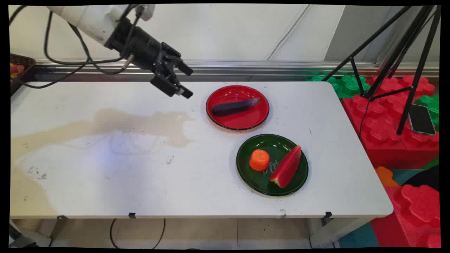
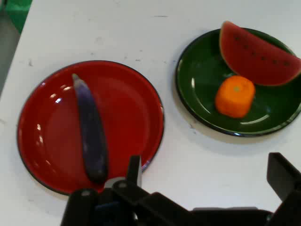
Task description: Pick up the eggplant from the red plate
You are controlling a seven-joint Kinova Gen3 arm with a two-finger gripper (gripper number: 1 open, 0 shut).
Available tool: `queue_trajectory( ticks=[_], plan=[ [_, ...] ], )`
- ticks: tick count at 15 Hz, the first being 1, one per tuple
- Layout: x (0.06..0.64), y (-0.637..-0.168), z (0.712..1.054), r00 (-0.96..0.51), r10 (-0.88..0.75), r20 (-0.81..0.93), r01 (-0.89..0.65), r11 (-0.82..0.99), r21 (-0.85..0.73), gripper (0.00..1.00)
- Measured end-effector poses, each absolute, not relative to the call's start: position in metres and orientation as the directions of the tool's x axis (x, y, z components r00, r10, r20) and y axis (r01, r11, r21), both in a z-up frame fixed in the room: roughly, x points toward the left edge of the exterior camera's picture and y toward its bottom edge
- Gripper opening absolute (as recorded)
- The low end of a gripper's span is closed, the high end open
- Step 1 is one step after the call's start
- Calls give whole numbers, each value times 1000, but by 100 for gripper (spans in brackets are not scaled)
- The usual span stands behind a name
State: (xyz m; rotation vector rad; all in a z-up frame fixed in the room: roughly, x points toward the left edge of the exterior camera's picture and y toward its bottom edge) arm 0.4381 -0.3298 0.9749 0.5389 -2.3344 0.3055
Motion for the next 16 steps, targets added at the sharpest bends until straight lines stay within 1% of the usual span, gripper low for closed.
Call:
queue_trajectory(
  ticks=[7, 16],
  plan=[
    [415, -376, 961, -660, -301, 688, -498, 862, -100, 100],
    [377, -446, 911, -700, -323, 636, -507, 853, -125, 100]
  ],
)
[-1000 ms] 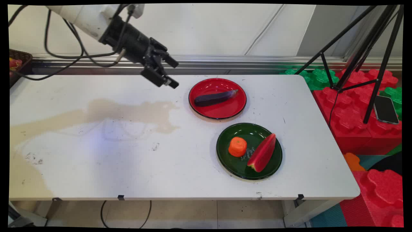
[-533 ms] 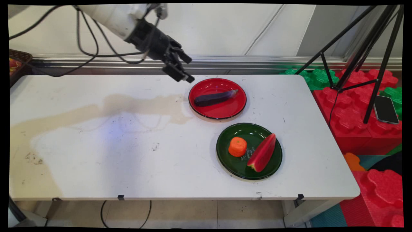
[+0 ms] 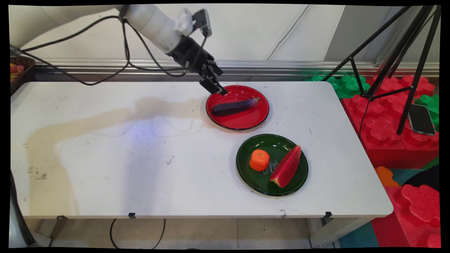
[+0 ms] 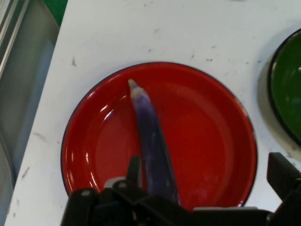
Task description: Pick up the eggplant from the red plate
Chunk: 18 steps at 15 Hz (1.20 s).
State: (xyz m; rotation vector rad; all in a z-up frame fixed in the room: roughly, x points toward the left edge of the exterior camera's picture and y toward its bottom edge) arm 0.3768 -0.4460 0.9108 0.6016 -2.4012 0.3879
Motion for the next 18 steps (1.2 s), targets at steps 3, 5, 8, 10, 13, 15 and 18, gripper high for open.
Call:
queue_trajectory(
  ticks=[3, 5, 8, 10, 13, 15, 18],
  plan=[
    [368, -465, 891, -714, -345, 610, -517, 847, -126, 100],
    [364, -476, 877, -720, -364, 591, -525, 842, -122, 100],
    [359, -490, 857, -731, -386, 563, -532, 839, -116, 100],
    [356, -499, 845, -737, -396, 548, -534, 838, -112, 100],
    [351, -510, 828, -744, -410, 528, -535, 839, -102, 100],
    [349, -513, 820, -748, -417, 517, -533, 841, -94, 100],
    [346, -519, 807, -754, -426, 500, -531, 843, -83, 100]
  ],
)
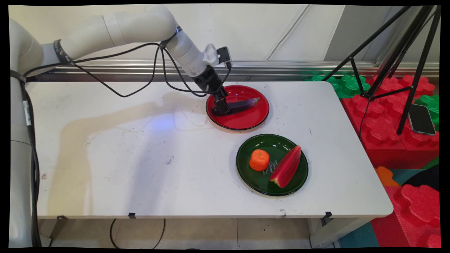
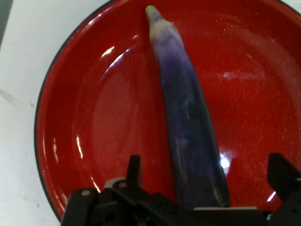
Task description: Pick up the eggplant from the red plate
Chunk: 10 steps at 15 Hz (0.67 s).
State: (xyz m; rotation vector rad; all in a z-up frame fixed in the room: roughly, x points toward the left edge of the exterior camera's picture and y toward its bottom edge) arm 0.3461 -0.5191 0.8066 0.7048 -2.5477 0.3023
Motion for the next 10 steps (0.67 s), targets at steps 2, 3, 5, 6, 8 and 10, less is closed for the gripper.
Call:
queue_trajectory(
  ticks=[2, 3, 5, 6, 8, 10],
  plan=[
    [345, -522, 802, -755, -430, 495, -532, 843, -78, 100],
    [344, -523, 799, -755, -433, 492, -533, 843, -75, 100],
    [343, -526, 794, -755, -438, 488, -534, 842, -71, 100],
    [343, -527, 793, -755, -439, 486, -535, 842, -69, 100],
    [342, -529, 790, -756, -443, 483, -536, 842, -66, 100],
    [341, -530, 787, -756, -446, 480, -536, 842, -63, 100]
  ],
)
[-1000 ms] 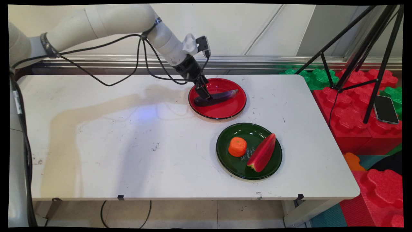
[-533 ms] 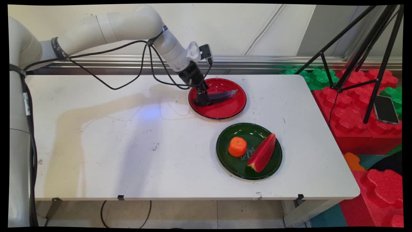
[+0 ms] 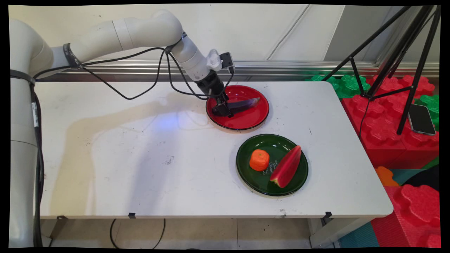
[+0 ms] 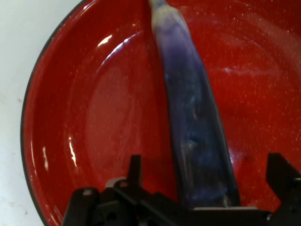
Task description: Pick up the eggplant from the red plate, then place the picked object on the table
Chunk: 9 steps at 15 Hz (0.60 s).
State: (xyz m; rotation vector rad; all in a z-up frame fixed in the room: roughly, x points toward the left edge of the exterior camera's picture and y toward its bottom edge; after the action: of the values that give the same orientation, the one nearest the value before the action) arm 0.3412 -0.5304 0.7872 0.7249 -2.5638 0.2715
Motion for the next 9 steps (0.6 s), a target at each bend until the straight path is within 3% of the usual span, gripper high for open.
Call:
queue_trajectory(
  ticks=[1, 2, 9],
  plan=[
    [341, -531, 786, -756, -446, 479, -535, 843, -60, 100],
    [340, -532, 786, -756, -446, 480, -534, 844, -56, 0],
    [339, -534, 784, -758, -444, 477, -526, 850, -44, 0]
  ],
)
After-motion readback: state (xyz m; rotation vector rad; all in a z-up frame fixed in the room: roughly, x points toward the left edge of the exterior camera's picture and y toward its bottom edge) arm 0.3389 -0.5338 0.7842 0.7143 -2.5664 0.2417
